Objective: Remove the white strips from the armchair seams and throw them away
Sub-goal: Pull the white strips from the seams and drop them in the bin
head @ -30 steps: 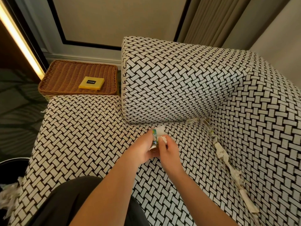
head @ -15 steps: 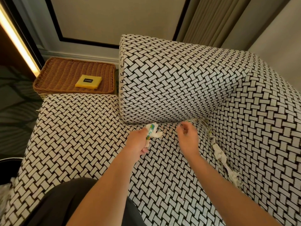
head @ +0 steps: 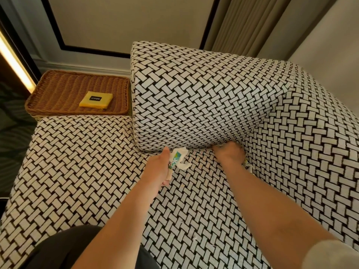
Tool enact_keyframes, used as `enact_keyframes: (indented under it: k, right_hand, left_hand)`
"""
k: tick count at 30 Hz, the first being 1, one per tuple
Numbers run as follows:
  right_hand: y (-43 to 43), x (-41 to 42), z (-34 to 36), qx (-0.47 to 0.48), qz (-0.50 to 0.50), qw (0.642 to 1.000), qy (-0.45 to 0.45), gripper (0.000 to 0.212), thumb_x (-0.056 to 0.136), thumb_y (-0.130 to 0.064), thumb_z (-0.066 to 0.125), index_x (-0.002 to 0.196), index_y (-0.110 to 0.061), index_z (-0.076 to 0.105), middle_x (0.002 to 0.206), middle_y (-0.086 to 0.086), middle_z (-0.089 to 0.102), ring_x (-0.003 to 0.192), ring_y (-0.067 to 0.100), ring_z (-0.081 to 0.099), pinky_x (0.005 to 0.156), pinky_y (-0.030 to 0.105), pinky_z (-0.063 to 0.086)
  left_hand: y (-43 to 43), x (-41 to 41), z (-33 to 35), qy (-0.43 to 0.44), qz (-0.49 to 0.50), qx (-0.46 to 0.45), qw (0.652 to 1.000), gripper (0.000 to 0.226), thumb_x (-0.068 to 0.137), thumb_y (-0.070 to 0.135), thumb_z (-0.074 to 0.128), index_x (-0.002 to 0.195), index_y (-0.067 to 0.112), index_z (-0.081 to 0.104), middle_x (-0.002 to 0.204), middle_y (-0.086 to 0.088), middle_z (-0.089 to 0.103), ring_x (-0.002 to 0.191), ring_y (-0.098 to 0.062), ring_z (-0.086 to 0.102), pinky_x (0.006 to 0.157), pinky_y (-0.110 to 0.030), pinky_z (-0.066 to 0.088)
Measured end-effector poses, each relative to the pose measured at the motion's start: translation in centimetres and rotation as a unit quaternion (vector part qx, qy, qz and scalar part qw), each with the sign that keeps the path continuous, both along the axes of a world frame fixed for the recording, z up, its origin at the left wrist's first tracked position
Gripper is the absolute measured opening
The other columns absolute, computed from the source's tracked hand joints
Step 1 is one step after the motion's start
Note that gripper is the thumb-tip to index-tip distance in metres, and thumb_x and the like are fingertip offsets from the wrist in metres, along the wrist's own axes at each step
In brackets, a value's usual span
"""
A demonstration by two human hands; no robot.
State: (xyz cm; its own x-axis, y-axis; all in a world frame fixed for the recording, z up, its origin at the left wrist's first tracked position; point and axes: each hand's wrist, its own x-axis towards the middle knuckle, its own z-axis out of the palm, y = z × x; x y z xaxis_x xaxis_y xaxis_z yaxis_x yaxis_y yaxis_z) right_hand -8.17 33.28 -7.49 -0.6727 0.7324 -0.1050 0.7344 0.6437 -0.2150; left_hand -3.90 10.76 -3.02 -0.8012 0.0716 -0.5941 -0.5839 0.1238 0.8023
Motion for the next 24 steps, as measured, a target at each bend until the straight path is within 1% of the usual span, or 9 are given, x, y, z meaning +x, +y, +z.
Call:
enact_keyframes:
  k: [4, 7, 10, 13, 17, 18, 21, 22, 24]
  right_hand:
    - [0.0, 0.1, 0.4, -0.011, -0.019, 0.999, 0.041, 0.033, 0.086, -0.033, 0.053, 0.101, -0.004, 0.061, 0.108, 0.015, 0.062, 0.106, 0.029, 0.054, 0.087, 0.035, 0.039]
    - [0.0, 0.3, 0.5, -0.005, -0.005, 0.999, 0.045, 0.025, 0.089, -0.027, 0.053, 0.098, -0.006, 0.062, 0.105, 0.014, 0.064, 0.102, 0.028, 0.057, 0.089, 0.036, 0.044]
    - [0.2, 0.5, 0.6, -0.001, 0.015, 0.998, 0.056, 0.022, 0.09, -0.021, 0.051, 0.102, -0.006, 0.062, 0.106, 0.015, 0.064, 0.102, 0.029, 0.056, 0.089, 0.036, 0.045]
    - [-0.1, 1.6, 0.5, 0.035, 0.068, 0.994, 0.078, 0.023, 0.094, -0.02, 0.046, 0.105, -0.009, 0.062, 0.106, 0.015, 0.063, 0.102, 0.029, 0.054, 0.089, 0.035, 0.038]
    - [-1.0, 3.6, -0.5, 0.047, 0.111, 0.983, 0.14, 0.019, 0.094, -0.02, 0.047, 0.102, -0.011, 0.062, 0.112, 0.01, 0.06, 0.111, 0.026, 0.051, 0.108, 0.044, 0.022]
    - [-1.5, 4.2, -0.7, 0.047, 0.119, 0.979, 0.158, 0.018, 0.093, -0.019, 0.048, 0.1, -0.011, 0.062, 0.116, 0.01, 0.057, 0.114, 0.025, 0.048, 0.109, 0.046, 0.023]
    - [-3.0, 6.0, -0.3, 0.009, 0.154, 0.968, 0.197, 0.016, 0.093, -0.017, 0.049, 0.099, -0.008, 0.06, 0.129, 0.009, 0.048, 0.119, 0.022, 0.042, 0.104, 0.038, 0.038]
    - [-3.3, 6.4, -0.4, -0.013, 0.164, 0.965, 0.205, 0.015, 0.094, -0.016, 0.049, 0.099, -0.007, 0.06, 0.13, 0.009, 0.05, 0.119, 0.022, 0.045, 0.101, 0.035, 0.041]
    - [-4.2, 7.4, -0.1, -0.067, 0.174, 0.959, 0.212, 0.013, 0.094, -0.014, 0.049, 0.1, -0.009, 0.059, 0.113, 0.009, 0.061, 0.102, 0.022, 0.058, 0.081, 0.029, 0.051]
  left_hand:
    - [0.0, -0.3, 0.3, -0.009, 0.014, 0.032, 0.999, 0.043, 0.096, 0.047, 0.037, 0.083, 0.01, 0.055, 0.065, -0.004, 0.043, 0.048, -0.014, 0.038, 0.04, -0.021, 0.031]
    - [-0.1, -0.2, 0.4, -0.015, 0.018, 0.05, 0.998, 0.044, 0.096, 0.047, 0.038, 0.084, 0.008, 0.054, 0.062, -0.004, 0.041, 0.046, -0.013, 0.036, 0.038, -0.019, 0.03]
    - [-0.2, -0.2, 0.4, -0.017, 0.017, 0.044, 0.999, 0.044, 0.096, 0.048, 0.038, 0.087, 0.008, 0.057, 0.065, -0.004, 0.042, 0.047, -0.013, 0.037, 0.038, -0.02, 0.031]
    - [-0.4, 0.0, 0.4, -0.023, 0.015, 0.043, 0.999, 0.043, 0.095, 0.048, 0.038, 0.091, 0.01, 0.058, 0.069, -0.005, 0.042, 0.05, -0.012, 0.036, 0.038, -0.021, 0.031]
    - [-0.6, 0.6, 0.7, -0.037, 0.019, 0.019, 0.999, 0.044, 0.096, 0.047, 0.038, 0.09, 0.008, 0.057, 0.069, -0.006, 0.044, 0.05, -0.013, 0.038, 0.04, -0.022, 0.032]
    - [-0.6, 0.7, 0.7, -0.039, 0.016, 0.014, 0.999, 0.045, 0.096, 0.047, 0.038, 0.088, 0.007, 0.056, 0.068, -0.006, 0.045, 0.049, -0.014, 0.038, 0.041, -0.023, 0.033]
    - [-1.2, 1.5, 1.1, -0.054, 0.021, 0.021, 0.998, 0.045, 0.096, 0.048, 0.038, 0.088, 0.007, 0.056, 0.067, -0.005, 0.043, 0.049, -0.013, 0.037, 0.039, -0.022, 0.031]
    - [-1.3, 1.7, 1.1, -0.057, 0.025, 0.023, 0.998, 0.045, 0.096, 0.048, 0.039, 0.09, 0.007, 0.056, 0.068, -0.006, 0.043, 0.05, -0.012, 0.037, 0.038, -0.022, 0.031]
    - [-1.8, 2.5, 1.5, -0.051, 0.034, 0.023, 0.998, 0.045, 0.096, 0.046, 0.039, 0.094, 0.005, 0.056, 0.07, -0.007, 0.044, 0.05, -0.013, 0.038, 0.038, -0.022, 0.031]
